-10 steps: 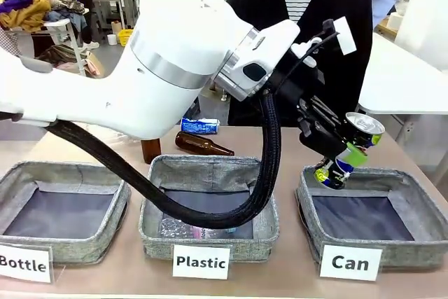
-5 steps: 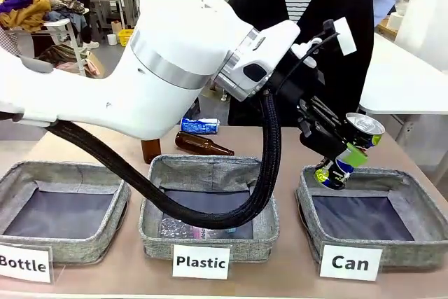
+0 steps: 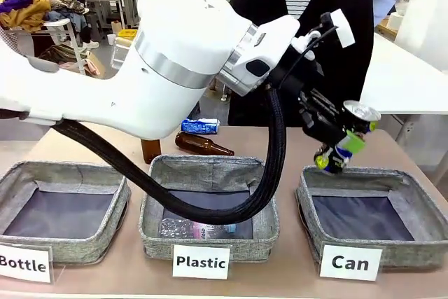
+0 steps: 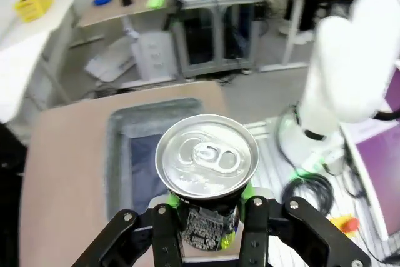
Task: Sort the can waste into the basket.
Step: Pick up the can waste from the table and place it in the right Fabric basket.
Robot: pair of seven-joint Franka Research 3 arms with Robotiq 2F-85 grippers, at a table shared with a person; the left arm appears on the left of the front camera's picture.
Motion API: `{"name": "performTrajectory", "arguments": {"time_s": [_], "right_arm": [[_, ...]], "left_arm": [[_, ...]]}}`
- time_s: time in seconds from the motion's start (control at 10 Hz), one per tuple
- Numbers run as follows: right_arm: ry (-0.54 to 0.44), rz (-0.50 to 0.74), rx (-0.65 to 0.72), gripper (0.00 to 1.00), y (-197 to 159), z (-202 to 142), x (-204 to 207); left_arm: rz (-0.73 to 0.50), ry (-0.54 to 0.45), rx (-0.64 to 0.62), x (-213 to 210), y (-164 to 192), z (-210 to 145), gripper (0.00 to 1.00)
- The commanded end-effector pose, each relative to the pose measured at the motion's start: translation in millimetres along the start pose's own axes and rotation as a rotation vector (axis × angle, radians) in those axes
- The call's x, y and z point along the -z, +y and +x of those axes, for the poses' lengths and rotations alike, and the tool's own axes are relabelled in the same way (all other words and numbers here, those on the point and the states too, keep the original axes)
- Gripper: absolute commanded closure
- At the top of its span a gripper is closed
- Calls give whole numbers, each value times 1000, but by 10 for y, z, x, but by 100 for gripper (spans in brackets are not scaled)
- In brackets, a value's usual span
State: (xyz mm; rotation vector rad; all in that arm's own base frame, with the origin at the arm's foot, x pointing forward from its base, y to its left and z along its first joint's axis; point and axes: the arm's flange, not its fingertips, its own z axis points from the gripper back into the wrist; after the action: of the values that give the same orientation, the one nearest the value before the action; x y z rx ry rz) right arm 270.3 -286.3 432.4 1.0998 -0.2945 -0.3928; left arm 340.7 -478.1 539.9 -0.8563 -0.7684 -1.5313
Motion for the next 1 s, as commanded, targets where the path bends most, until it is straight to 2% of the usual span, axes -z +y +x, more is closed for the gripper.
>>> {"name": "performTrajectory", "arguments": {"time_s": [0.0, 0.1, 0.3, 0.4, 0.7, 0.8, 0.9], "right_arm": [[39, -16, -81, 0, 161, -192, 1], [37, -32, -78, 0, 128, -225, -9], [10, -8, -43, 0, 58, -255, -52], [27, -17, -57, 0, 172, -165, -30], [27, -17, -57, 0, 172, -165, -30], [27, -17, -57, 0, 172, -165, -30], [27, -17, -57, 0, 172, -165, -30]], "left_arm": [[111, 67, -64, 595, 532, 301, 63], [43, 98, -103, 899, 687, 363, 63], [69, 163, -74, 1361, 769, 499, 63], [80, 180, -52, 1492, 789, 560, 63], [41, 213, -47, 1613, 732, 552, 63], [25, 236, -36, 1618, 732, 536, 7], [22, 239, -34, 1615, 727, 533, 6]]}}
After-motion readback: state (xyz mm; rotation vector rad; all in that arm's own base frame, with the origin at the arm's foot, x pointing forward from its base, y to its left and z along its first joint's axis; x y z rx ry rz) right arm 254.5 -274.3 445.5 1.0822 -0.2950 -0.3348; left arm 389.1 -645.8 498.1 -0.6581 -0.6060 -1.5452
